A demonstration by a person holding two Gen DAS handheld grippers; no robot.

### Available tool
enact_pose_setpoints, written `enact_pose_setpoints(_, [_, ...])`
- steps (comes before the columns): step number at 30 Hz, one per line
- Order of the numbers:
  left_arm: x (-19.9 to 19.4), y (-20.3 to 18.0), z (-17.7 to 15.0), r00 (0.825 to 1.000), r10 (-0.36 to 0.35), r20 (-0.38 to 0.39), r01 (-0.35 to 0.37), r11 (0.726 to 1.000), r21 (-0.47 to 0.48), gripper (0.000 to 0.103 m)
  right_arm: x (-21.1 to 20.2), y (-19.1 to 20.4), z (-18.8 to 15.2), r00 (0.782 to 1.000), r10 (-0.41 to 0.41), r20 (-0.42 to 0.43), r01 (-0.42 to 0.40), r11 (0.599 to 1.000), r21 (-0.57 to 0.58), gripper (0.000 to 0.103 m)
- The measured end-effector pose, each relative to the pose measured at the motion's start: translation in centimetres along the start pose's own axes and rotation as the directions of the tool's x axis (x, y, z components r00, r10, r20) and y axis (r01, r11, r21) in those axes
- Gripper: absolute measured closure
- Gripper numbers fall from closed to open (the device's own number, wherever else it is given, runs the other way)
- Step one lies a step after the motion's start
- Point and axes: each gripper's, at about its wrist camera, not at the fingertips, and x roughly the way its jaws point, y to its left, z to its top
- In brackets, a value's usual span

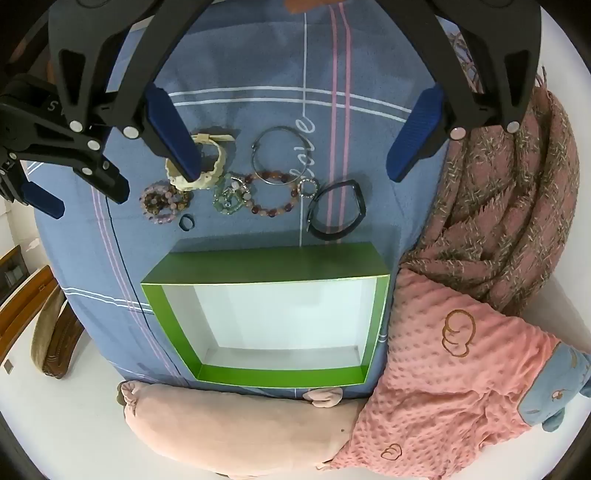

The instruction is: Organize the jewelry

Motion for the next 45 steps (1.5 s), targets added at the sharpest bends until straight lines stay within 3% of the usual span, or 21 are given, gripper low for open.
enact_pose_setpoints(45, [0.33,0.17,-0.03,1.0,-0.006,-0.014,0.006,1.0,-0.005,0.002,-0.09,0.02,0.14,1.0,-0.007,0.0,0.007,1.0,-0.003,0.001])
